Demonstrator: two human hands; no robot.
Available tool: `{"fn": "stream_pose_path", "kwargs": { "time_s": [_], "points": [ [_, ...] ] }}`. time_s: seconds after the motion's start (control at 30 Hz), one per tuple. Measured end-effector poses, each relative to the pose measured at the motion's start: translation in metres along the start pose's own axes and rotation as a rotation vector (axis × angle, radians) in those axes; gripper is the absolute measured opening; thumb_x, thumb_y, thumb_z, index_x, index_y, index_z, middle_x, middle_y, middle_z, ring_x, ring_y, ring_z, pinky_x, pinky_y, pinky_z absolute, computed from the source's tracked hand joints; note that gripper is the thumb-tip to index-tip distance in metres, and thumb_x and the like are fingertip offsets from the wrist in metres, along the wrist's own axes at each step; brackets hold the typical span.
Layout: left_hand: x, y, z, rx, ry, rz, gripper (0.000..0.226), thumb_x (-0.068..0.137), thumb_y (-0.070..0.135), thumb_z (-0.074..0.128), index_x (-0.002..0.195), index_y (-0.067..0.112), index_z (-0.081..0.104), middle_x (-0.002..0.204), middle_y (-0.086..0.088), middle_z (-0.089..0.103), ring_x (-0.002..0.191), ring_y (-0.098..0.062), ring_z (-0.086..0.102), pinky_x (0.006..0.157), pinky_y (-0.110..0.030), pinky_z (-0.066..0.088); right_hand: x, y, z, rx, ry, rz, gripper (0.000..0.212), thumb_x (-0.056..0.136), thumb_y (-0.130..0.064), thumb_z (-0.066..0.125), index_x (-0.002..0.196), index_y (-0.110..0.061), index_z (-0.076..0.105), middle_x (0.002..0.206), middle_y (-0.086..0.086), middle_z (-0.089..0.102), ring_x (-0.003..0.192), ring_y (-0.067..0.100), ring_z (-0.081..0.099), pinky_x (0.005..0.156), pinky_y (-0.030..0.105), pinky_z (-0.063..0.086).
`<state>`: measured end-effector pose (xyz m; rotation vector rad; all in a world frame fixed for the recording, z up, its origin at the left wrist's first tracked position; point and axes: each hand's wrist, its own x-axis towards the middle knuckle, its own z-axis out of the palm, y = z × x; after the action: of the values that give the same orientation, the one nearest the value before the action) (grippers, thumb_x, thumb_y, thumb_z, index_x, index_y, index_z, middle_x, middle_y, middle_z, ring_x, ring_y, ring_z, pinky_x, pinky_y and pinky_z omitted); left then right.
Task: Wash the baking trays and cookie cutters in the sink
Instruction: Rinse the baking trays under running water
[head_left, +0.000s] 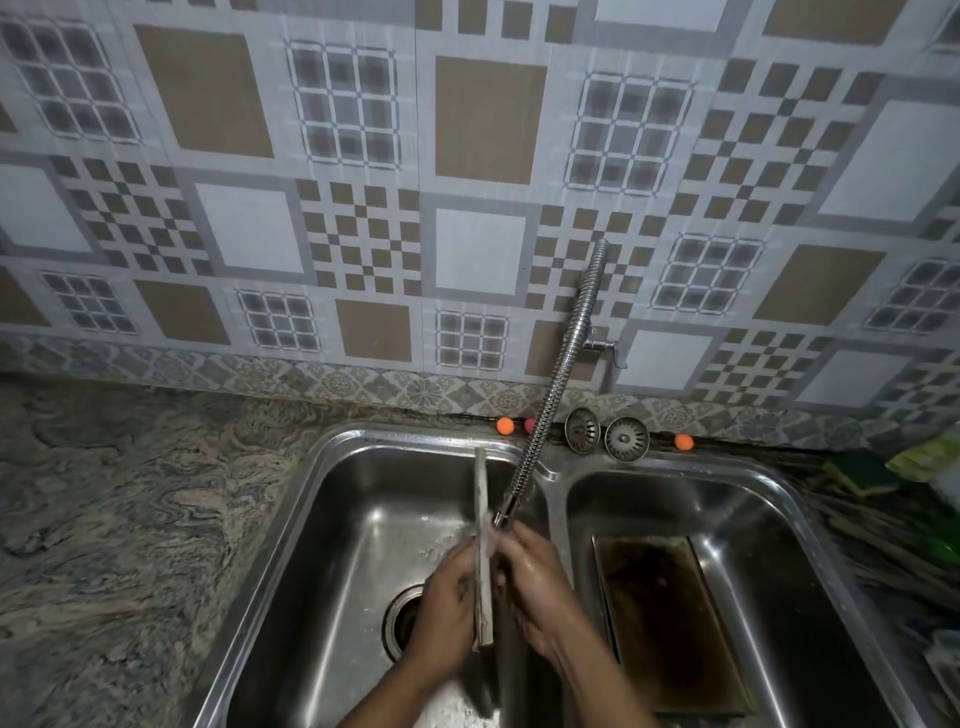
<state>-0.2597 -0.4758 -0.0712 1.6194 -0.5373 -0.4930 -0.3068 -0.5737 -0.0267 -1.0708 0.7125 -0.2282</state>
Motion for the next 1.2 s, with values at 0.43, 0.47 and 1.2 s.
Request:
{"fn": "stream_pose_path", "kwargs": {
  "time_s": [0.43,0.47,1.2],
  "points": [
    [0.015,-0.013,-0.033,0.663,0.155,0.171,0.047,0.08,0.047,0.073,0.126,0.044,0.059,0.142,0.016,0.047,0.132,-0.011,0.043,0.108,-0.048,0.039,0.019,0.008,-0.019,-0.57,0.345,-0.332,0.029,0.1,-0.005,0.043,0.12,-0.009,0.063,0.105,0.003,0.068,0.104,0.024,0.064,0.077,0.013,0.045],
    [0.016,-0.009,-0.037,0.738,0.214,0.162,0.045,0.079,0.045,0.075,0.121,0.043,0.062,0.147,0.012,0.042,0.136,-0.018,0.037,0.109,-0.053,0.034,0.021,0.009,-0.022,-0.574,0.374,-0.333,0.034,0.1,-0.004,0.042,0.13,-0.009,0.058,0.117,0.006,0.066,0.111,0.026,0.061,0.086,0.021,0.047],
    [0.004,0.035,-0.049,0.707,-0.003,0.059,0.08,0.086,-0.001,0.049,0.153,0.037,0.024,0.137,0.003,0.041,0.114,-0.017,0.055,0.096,-0.025,0.048,0.054,0.068,0.01,-0.508,0.33,-0.058,0.023,0.1,-0.025,0.044,0.116,-0.021,0.059,0.109,0.008,0.068,0.099,0.026,0.064,0.088,0.043,0.053]
  ]
}}
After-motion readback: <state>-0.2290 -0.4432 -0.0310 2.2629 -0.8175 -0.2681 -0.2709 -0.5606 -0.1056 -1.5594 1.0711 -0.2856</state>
